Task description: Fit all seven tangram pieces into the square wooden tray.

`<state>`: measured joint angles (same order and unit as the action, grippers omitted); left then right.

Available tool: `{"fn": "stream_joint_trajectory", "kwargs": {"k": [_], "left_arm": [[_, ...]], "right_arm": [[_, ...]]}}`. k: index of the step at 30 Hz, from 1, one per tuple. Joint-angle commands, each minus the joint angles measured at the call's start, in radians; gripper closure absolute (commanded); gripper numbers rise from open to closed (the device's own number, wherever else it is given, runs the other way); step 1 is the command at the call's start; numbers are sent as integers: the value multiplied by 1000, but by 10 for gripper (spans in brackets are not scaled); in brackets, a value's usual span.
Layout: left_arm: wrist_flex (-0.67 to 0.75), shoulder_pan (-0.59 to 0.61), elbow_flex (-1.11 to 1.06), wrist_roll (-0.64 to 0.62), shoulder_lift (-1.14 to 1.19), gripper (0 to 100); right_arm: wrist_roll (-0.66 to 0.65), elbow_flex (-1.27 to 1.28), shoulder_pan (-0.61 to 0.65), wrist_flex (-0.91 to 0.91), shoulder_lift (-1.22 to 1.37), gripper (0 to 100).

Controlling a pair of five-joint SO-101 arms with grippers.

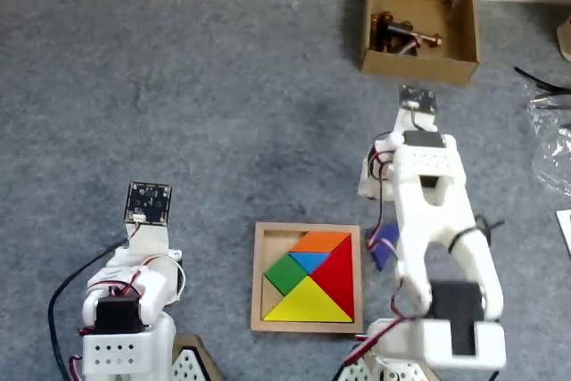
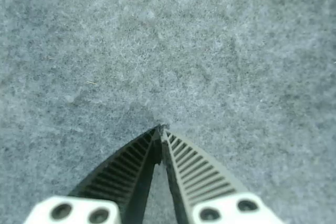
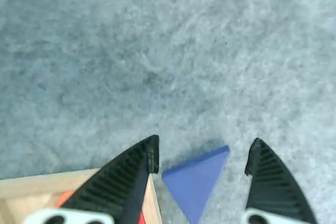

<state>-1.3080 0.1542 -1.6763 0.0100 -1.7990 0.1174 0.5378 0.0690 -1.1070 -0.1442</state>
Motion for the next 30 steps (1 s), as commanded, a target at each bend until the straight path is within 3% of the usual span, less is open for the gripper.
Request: {"fn": "stream_joint_trajectory", "kwargs": {"k": [1, 7, 14, 30], "left_arm": [[-5, 10, -21, -5, 2, 995], [-5, 10, -21, -5, 2, 995], [-5, 10, -21, -5, 2, 995], [-5, 10, -21, -5, 2, 995]], "right_arm": [[-9, 36, -7, -8, -154, 743], [-124, 179, -10, 31, -286, 743], [-126, 346, -13, 156, -380, 743], [-118, 472, 8, 163, -417, 743]]}}
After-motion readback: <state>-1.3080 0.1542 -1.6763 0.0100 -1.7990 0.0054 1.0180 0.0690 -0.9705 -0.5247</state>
